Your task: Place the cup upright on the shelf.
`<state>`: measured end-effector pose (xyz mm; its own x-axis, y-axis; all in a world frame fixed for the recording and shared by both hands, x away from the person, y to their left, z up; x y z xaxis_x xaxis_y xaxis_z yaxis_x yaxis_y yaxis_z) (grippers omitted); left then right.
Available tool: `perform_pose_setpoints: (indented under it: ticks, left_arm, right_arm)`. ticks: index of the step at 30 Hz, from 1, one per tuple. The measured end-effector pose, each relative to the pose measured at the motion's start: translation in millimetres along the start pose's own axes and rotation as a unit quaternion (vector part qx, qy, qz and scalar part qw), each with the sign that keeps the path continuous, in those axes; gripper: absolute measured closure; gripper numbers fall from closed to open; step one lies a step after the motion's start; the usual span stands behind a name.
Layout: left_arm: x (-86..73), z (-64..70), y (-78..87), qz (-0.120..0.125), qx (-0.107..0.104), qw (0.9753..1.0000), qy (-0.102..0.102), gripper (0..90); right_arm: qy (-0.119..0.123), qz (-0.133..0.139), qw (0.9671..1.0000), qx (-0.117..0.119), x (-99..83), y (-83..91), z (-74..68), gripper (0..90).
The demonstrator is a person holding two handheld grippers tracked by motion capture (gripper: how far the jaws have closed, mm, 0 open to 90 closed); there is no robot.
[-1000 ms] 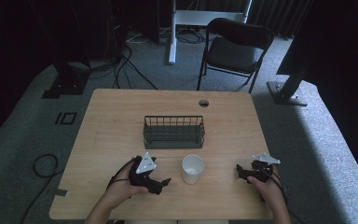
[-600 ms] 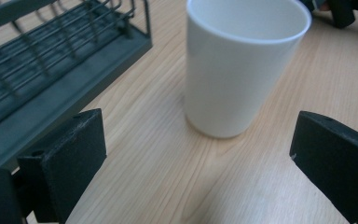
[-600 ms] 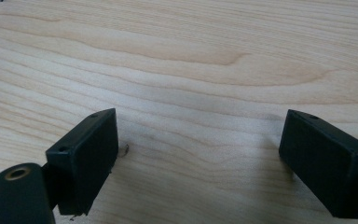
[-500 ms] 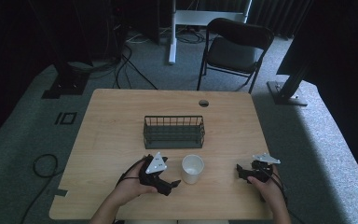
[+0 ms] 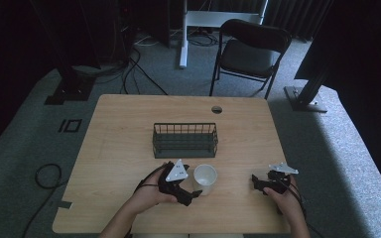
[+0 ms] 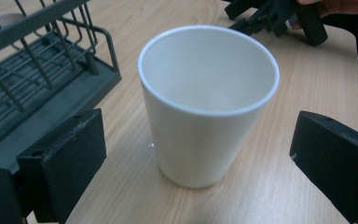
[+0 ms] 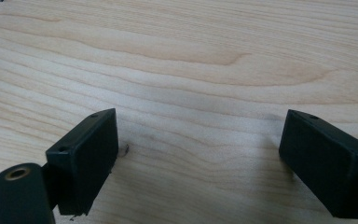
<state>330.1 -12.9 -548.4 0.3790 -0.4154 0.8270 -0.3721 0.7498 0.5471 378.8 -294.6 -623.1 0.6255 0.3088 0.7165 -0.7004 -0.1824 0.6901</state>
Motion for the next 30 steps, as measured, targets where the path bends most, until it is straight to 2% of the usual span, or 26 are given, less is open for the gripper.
perform_pose_setpoints:
  ticks: [19,30]
  left_arm:
    - [14.0,9.0,-26.2,0.002,-0.017,0.9997,-0.018,3.9]
    - [18.9,11.8,-37.2,0.011,-0.024,0.9995,-0.018,4.1]
  right_arm:
    - [-0.001,0.0,1.0,0.0,0.1,0.0,0.0,11.3]
    - [0.0,0.0,1.0,0.0,0.0,0.0,-0.1,11.3]
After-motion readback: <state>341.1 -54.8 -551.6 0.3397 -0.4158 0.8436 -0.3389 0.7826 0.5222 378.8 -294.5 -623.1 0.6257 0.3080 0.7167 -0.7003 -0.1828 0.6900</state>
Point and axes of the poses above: each handheld gripper's, and its own axes: y roughly backward along the jaws, x roughly out of its top, z roughly to its right, the point moved 10 cm from there along -y, roughly forward along the jaws, and after that the axes turned 9 degrees about y, right-handed, at the moved point
